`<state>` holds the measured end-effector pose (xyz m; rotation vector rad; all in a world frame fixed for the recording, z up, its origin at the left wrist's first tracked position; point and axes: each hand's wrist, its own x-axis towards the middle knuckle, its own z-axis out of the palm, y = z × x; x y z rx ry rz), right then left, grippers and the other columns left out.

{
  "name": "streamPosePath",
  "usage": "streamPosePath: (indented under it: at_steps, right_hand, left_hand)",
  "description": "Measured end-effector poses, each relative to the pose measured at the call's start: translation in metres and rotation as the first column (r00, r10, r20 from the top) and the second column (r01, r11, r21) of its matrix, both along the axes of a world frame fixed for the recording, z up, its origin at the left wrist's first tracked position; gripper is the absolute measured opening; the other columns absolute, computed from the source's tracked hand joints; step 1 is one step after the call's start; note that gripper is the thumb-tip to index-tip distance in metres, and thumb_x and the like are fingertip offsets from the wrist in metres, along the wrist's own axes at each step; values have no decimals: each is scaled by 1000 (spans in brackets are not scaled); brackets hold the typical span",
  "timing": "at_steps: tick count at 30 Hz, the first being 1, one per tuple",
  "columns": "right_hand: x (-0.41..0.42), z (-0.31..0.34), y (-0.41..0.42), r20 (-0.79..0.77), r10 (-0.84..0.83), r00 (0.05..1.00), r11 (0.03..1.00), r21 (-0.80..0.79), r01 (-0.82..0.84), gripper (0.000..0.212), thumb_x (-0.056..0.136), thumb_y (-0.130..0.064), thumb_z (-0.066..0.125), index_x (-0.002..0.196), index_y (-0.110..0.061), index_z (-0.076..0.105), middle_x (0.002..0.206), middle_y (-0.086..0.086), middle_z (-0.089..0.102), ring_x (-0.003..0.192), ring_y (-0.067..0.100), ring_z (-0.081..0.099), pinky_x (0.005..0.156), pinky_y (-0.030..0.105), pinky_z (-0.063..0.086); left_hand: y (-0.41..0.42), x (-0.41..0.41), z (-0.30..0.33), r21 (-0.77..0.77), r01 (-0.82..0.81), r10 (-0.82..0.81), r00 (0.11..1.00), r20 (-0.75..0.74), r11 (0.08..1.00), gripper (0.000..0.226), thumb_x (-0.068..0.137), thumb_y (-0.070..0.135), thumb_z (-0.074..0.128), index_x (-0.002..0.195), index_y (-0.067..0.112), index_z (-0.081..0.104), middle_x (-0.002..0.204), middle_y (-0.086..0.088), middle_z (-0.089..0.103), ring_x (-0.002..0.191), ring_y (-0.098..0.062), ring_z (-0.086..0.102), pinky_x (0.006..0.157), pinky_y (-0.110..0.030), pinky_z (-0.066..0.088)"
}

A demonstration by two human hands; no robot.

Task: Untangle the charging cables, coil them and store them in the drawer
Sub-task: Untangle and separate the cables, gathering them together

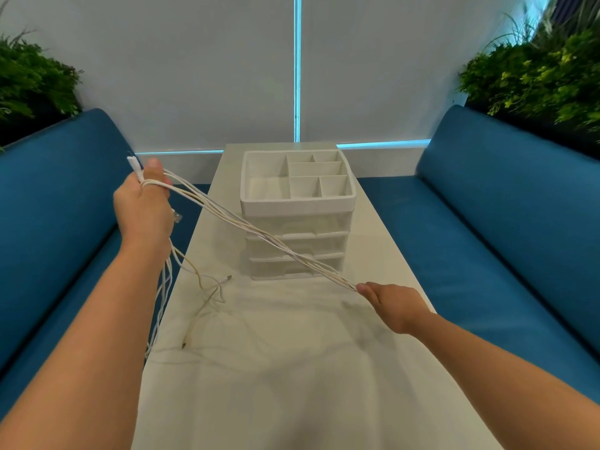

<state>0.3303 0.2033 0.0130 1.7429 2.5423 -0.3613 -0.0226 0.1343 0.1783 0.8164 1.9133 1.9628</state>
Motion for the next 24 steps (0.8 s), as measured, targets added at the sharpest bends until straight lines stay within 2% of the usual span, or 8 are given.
streamPosePath:
  at_steps: [3, 6, 9, 11, 14, 18, 21, 24]
  right_hand:
    - [0, -5, -5, -301, -99, 949, 971, -237, 26, 45, 92, -69, 16, 104, -48, 54, 80, -20, 54, 86, 19, 51, 84, 29, 42]
    - [0, -9, -13, -506, -209, 837, 948, -316, 46, 41, 90, -68, 27, 95, -42, 57, 78, -20, 54, 73, 20, 53, 70, 27, 48]
    - [4, -19, -18, -501, -165, 850, 973, -222, 58, 75, 86, -78, 24, 96, -17, 66, 91, -2, 68, 86, 23, 60, 77, 34, 50]
    - [8, -26, -18, -518, -175, 837, 976, -201, 80, 84, 78, -87, 23, 79, -10, 57, 69, -5, 57, 66, 17, 49, 69, 32, 43]
    - [12, -25, -15, -499, -257, 828, 958, -244, 150, 66, 78, -81, 41, 62, -17, 36, 55, -8, 35, 55, 12, 32, 58, 29, 31]
    - [19, -20, -11, -560, -429, 708, 892, -388, 233, 58, 79, -66, 61, 62, -13, 42, 58, -1, 44, 54, 15, 40, 54, 25, 36]
    - [22, -14, -9, -605, -472, 641, 868, -448, 216, 53, 86, -59, 60, 66, -12, 45, 58, 2, 39, 49, 15, 35, 47, 25, 36]
    - [24, -13, -8, -613, -393, 685, 913, -348, 212, 51, 91, -57, 52, 66, -14, 39, 58, -2, 31, 53, 14, 27, 50, 26, 27]
  left_hand:
    - [2, -2, 3, 19, -4, 4, 1000, 8, 1000, 39, 101, 49, 44, 72, 24, 52, 71, 5, 47, 63, -10, 43, 60, -29, 39]
    - [4, 0, 5, 20, 10, -10, 1000, 1, 1000, 39, 101, 50, 44, 73, 24, 53, 71, 5, 48, 64, -10, 43, 59, -28, 38]
    - [8, 2, 3, -3, 39, -39, 999, -19, 999, 40, 100, 52, 44, 83, 18, 57, 73, 4, 47, 65, -11, 43, 60, -28, 37]
    - [8, 0, 0, -18, 68, -68, 997, -28, 998, 41, 99, 53, 45, 85, 17, 59, 72, 2, 47, 66, -12, 42, 62, -30, 36]
    - [5, -4, -5, -79, 107, -116, 986, -122, 991, 45, 99, 52, 48, 82, 13, 62, 73, -3, 47, 69, -17, 41, 62, -32, 34]
    - [0, -7, -11, -114, 117, -141, 962, -235, 987, 46, 100, 50, 47, 85, 10, 64, 71, -6, 45, 64, -17, 39, 62, -33, 34]
    - [-3, -9, -17, -101, 98, -119, 967, -226, 990, 49, 100, 52, 46, 89, 9, 66, 70, -4, 46, 62, -15, 40, 61, -32, 35]
    - [-6, -9, -23, -89, 84, -101, 973, -207, 992, 49, 100, 52, 45, 86, 8, 63, 70, -3, 46, 63, -14, 39, 59, -31, 34]
